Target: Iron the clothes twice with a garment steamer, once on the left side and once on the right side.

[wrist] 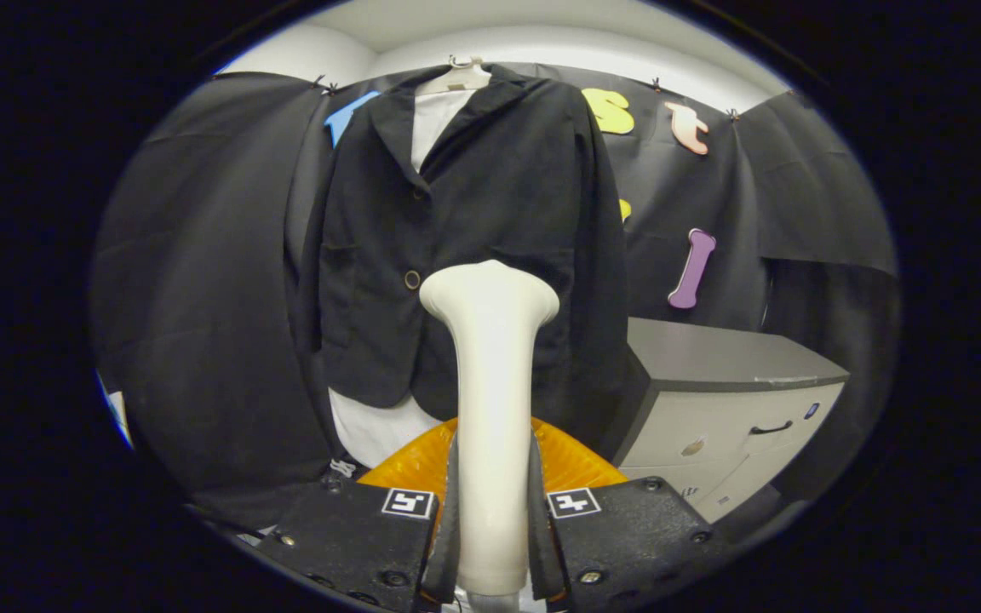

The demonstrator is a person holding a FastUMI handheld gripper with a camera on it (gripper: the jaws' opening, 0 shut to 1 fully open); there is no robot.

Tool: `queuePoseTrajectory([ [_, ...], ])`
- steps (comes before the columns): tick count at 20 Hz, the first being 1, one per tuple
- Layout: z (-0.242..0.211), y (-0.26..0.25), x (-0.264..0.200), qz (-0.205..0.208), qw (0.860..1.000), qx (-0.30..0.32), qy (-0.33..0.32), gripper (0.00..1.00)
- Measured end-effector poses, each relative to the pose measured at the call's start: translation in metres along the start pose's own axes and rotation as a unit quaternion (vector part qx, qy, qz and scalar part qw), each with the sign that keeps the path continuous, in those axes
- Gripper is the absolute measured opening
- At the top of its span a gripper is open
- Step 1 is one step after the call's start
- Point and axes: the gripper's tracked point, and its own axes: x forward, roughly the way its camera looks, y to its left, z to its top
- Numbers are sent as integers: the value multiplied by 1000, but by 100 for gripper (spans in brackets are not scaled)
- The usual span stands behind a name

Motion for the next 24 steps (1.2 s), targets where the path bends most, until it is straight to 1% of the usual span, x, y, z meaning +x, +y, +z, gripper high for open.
queuePoseTrajectory([
  [9, -68, 6, 5, 7, 996, -6, 86, 35],
  [12, -83, 8, 2, 7, 994, -7, 112, 35],
  [13, -80, 10, 0, 10, 994, -7, 111, 35],
  [15, -61, 20, -7, 19, 996, -19, 89, 35],
  [17, -32, 29, -20, 33, 998, -25, 52, 35],
  [20, 35, 43, -32, 45, 998, -22, -25, 35],
  [22, 86, 54, -40, 53, 994, -13, -91, 35],
  [24, 132, 70, -48, 66, 986, -11, -154, 35],
])
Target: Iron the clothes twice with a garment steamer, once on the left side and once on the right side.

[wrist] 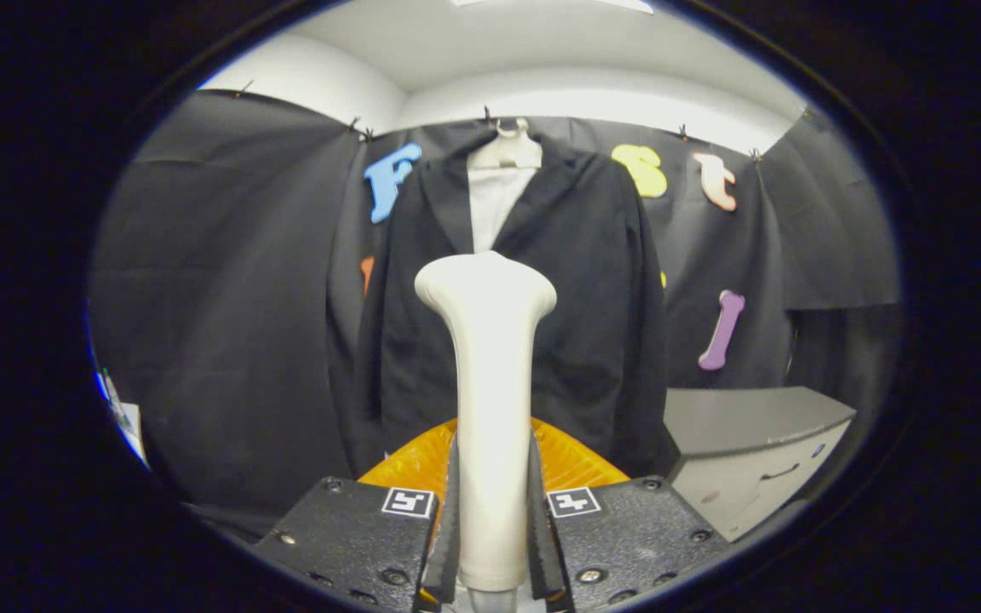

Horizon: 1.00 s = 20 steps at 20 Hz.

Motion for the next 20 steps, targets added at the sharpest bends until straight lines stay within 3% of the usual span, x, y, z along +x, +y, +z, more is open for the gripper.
queuePoseTrajectory([
  [5, 90, 41, 49, 32, 993, -10, -111, 35],
  [13, 169, 92, 110, 52, 979, -22, -197, 35],
  [16, 189, 95, 134, 40, 977, -22, -209, 35],
  [20, 182, 90, 161, 17, 983, -24, -181, 35],
])
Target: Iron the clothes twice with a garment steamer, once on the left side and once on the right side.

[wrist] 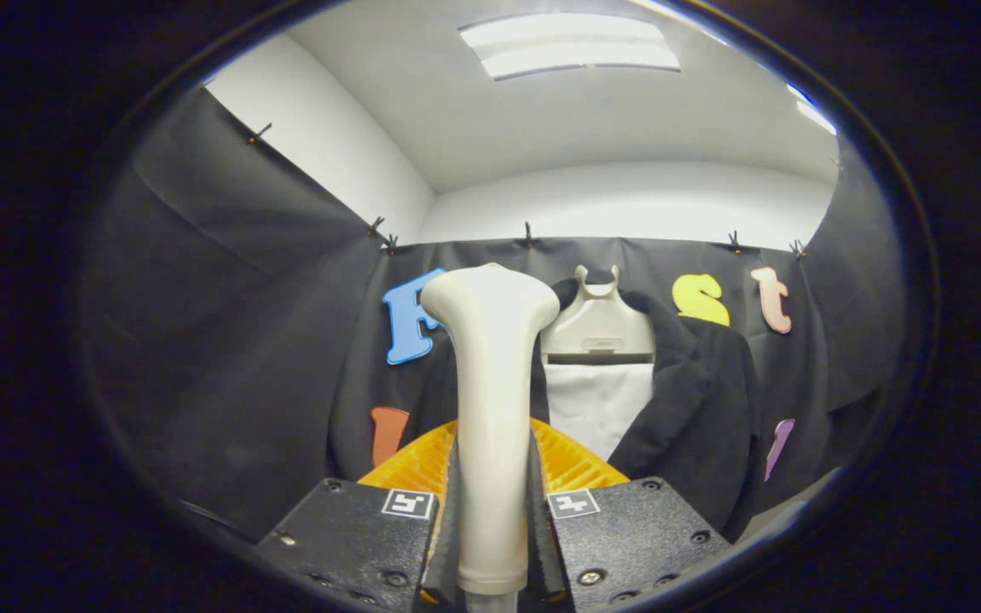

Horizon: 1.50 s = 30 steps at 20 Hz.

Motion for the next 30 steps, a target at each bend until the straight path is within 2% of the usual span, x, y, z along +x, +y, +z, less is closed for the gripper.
queuePoseTrajectory([
  [4, -34, 3, -10, 9, 999, -1, 36, 35],
  [19, -114, -10, -75, 16, 991, -34, 129, 35],
  [30, -200, -26, -151, 18, 971, -36, 237, 35],
])
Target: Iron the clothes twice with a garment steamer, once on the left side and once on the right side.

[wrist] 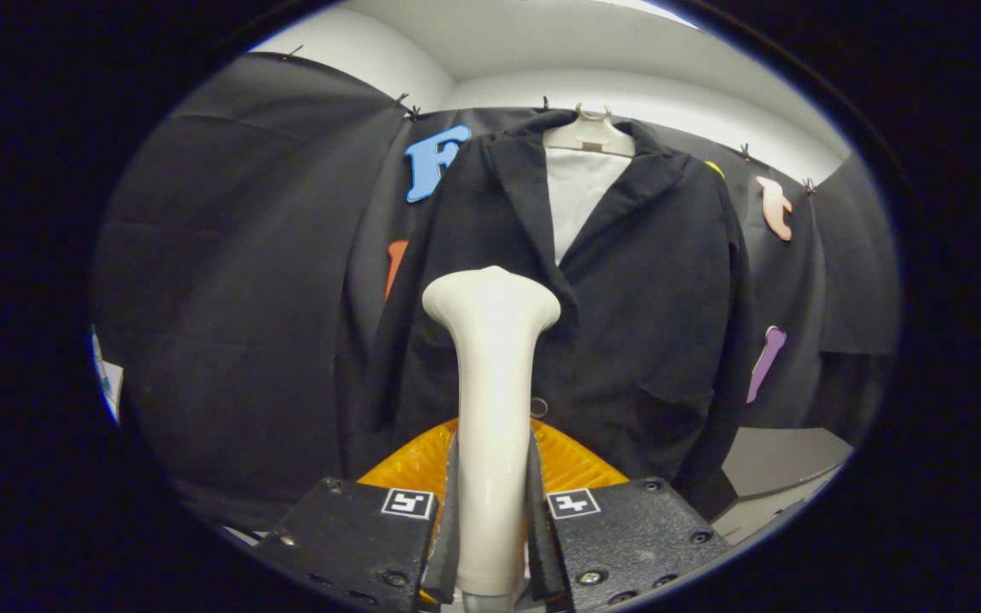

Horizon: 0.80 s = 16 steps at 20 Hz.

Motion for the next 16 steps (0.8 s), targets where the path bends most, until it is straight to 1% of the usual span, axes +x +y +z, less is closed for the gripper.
queuePoseTrajectory([
  [5, -67, 15, -18, 24, 998, -3, 63, 35],
  [9, -115, 23, -25, 31, 993, 3, 116, 35],
  [16, -166, 33, -29, 30, 983, 2, 181, 35],
])
